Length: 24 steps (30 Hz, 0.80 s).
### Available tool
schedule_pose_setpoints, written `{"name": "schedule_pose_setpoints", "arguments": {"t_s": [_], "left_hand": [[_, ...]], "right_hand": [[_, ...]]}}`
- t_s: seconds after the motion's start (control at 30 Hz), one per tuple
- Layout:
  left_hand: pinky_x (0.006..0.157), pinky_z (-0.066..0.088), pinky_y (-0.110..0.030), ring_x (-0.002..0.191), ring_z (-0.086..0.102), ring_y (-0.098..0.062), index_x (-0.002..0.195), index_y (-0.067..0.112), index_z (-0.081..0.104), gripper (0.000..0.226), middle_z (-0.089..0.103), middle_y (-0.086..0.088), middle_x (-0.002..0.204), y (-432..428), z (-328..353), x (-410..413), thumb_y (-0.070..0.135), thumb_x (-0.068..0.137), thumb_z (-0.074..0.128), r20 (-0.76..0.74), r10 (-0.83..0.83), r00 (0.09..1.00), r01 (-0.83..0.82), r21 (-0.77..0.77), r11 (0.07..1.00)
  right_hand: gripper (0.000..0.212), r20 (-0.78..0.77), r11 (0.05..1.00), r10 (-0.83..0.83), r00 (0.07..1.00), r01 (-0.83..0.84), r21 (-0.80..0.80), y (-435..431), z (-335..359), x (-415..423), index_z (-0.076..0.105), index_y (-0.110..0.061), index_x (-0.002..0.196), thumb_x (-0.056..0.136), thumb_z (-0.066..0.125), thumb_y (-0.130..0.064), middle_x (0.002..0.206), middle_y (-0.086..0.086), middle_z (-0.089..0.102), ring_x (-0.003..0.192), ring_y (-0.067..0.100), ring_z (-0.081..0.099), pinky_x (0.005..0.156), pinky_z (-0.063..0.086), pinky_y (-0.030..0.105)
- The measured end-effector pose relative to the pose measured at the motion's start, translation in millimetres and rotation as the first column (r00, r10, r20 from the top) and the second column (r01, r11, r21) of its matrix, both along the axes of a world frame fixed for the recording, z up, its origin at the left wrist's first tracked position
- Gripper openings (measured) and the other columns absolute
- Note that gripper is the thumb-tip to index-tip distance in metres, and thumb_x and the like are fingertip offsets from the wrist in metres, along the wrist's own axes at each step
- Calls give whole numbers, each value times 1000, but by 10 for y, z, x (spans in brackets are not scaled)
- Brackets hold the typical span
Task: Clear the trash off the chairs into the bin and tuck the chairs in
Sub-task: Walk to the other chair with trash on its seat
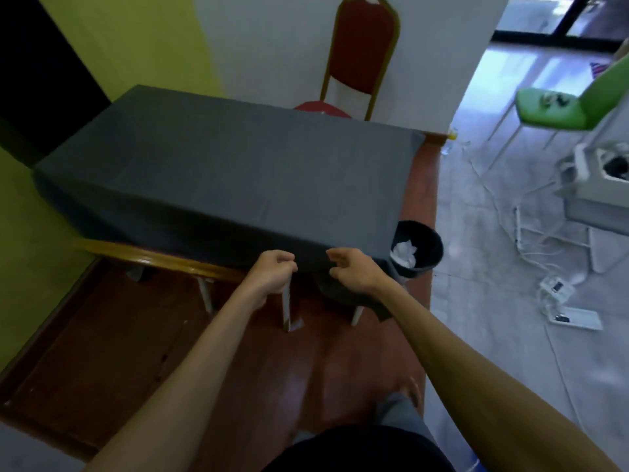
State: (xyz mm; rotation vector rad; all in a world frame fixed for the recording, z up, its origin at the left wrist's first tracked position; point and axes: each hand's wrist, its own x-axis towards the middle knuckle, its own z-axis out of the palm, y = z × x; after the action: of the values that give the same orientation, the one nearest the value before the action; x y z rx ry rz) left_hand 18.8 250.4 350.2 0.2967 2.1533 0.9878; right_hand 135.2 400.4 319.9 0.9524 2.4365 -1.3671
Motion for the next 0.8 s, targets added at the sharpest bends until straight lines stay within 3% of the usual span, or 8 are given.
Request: {"name": "schedule_pose_setpoints", "arguments": {"t_s": [0.13, 0.33, 0.43, 0.8], "left_hand": [[92, 54, -42, 125, 54, -25, 134, 16, 58, 37, 58, -7, 133, 788, 16, 219, 14, 98, 54, 16, -68, 998, 68, -14, 998], [89, 56, -42, 119, 58, -23, 129, 14, 62, 34, 62, -8, 128, 2154, -32, 805, 13, 95, 56, 37, -150, 988, 149, 32, 988], [89, 56, -41, 119, 58, -23, 133, 11, 61, 38, 62, -8, 128, 2742, -35, 1082, 12, 95, 56, 51, -201, 978, 198, 63, 978], [106, 48, -42, 128, 55, -26, 138, 7, 58, 44, 58, -10, 141, 3988, -48, 1069, 8, 94, 54, -79, -265, 961, 264, -21, 964]], "right_hand": [[55, 4, 998, -64, 998, 64, -15, 672, 13, 450, 47, -7, 148, 95, 59, -10, 150, 9, 53, 139, 24, 50, 116, 38, 39], [51, -2, 992, -125, 992, 125, 32, 1798, 72, 1160, 56, -10, 143, 92, 57, -9, 143, 6, 60, 132, 20, 56, 106, 43, 27], [50, -5, 992, -116, 993, 116, 42, 2274, 163, 1409, 54, -9, 145, 94, 55, -7, 145, 8, 58, 133, 22, 55, 107, 43, 30], [44, -21, 993, -47, 999, 49, 104, 3691, 231, 1404, 57, -9, 141, 96, 55, -10, 140, 9, 62, 128, 28, 58, 105, 45, 33]]}}
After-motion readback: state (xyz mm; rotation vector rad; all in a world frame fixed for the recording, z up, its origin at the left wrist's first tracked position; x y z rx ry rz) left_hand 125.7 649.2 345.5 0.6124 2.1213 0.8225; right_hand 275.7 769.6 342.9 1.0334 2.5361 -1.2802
